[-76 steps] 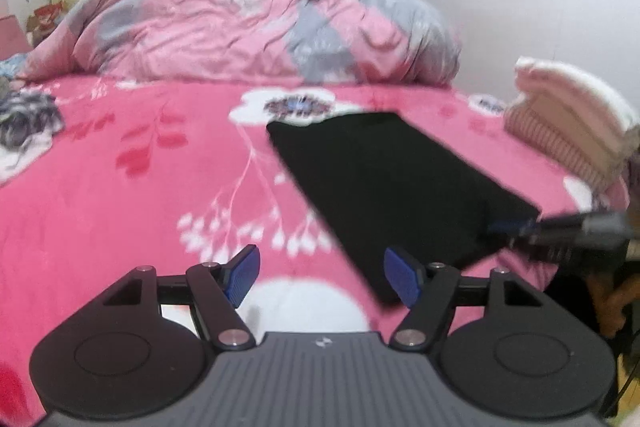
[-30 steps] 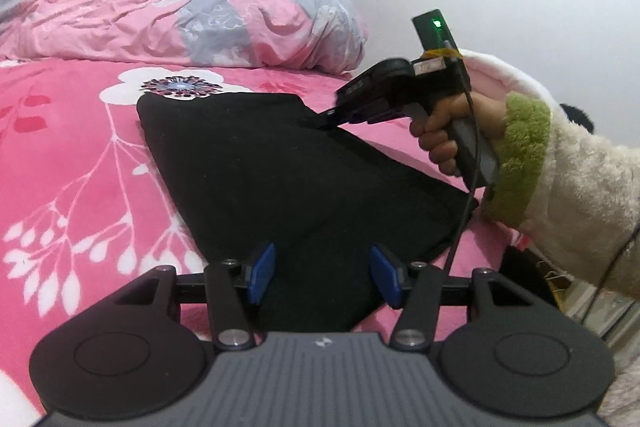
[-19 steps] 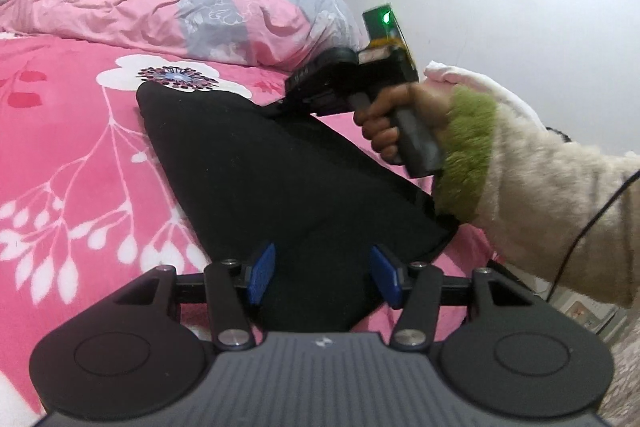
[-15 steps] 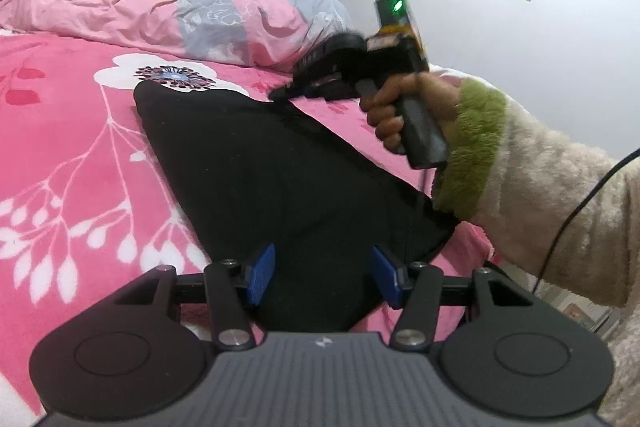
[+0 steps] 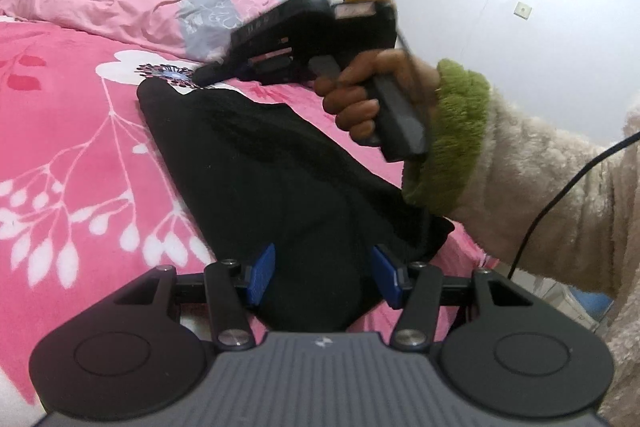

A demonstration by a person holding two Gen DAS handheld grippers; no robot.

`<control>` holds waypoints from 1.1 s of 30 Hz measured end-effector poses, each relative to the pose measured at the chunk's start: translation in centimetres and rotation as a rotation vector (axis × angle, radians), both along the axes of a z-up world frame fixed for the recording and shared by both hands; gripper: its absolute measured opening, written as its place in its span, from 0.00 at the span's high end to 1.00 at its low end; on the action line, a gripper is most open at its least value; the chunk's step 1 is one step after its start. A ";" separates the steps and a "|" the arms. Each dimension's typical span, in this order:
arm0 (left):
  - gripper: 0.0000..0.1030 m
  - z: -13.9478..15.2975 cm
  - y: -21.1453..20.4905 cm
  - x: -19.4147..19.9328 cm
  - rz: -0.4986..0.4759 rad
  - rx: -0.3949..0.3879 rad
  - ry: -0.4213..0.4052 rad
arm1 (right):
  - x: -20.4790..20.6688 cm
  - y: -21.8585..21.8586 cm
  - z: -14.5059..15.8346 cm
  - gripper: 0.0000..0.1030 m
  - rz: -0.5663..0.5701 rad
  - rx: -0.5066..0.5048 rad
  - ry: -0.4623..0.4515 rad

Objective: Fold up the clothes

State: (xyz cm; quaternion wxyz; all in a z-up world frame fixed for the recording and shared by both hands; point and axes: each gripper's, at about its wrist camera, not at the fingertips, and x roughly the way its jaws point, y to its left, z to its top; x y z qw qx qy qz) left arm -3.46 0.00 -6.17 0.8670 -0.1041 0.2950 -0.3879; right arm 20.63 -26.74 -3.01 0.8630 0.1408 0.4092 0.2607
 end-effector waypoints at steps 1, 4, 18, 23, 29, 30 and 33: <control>0.47 0.0 0.1 0.0 -0.001 -0.001 -0.001 | -0.1 0.3 0.2 0.95 0.010 0.006 -0.002; 0.47 0.0 0.1 -0.3 0.002 0.005 -0.007 | 0.6 1.6 -0.1 0.96 0.047 0.008 0.011; 0.47 0.2 0.4 -0.5 0.008 0.016 -0.006 | 0.8 -7.4 -1.1 0.94 -0.242 0.161 0.067; 0.47 0.6 0.0 -0.7 0.018 0.051 -0.009 | 1.8 -11.0 -3.9 0.98 -0.398 0.236 0.100; 0.47 0.8 -0.4 -0.8 0.016 0.082 -0.014 | -1.1 -15.7 -2.0 0.94 -0.518 0.323 0.036; 0.47 0.8 -0.5 -0.7 0.013 0.081 -0.011 | -2.0 -15.6 -1.7 0.93 -0.485 0.324 0.041; 0.47 0.9 -0.7 -0.6 0.010 0.097 -0.008 | -3.2 -15.3 -2.1 0.90 -0.402 0.320 0.092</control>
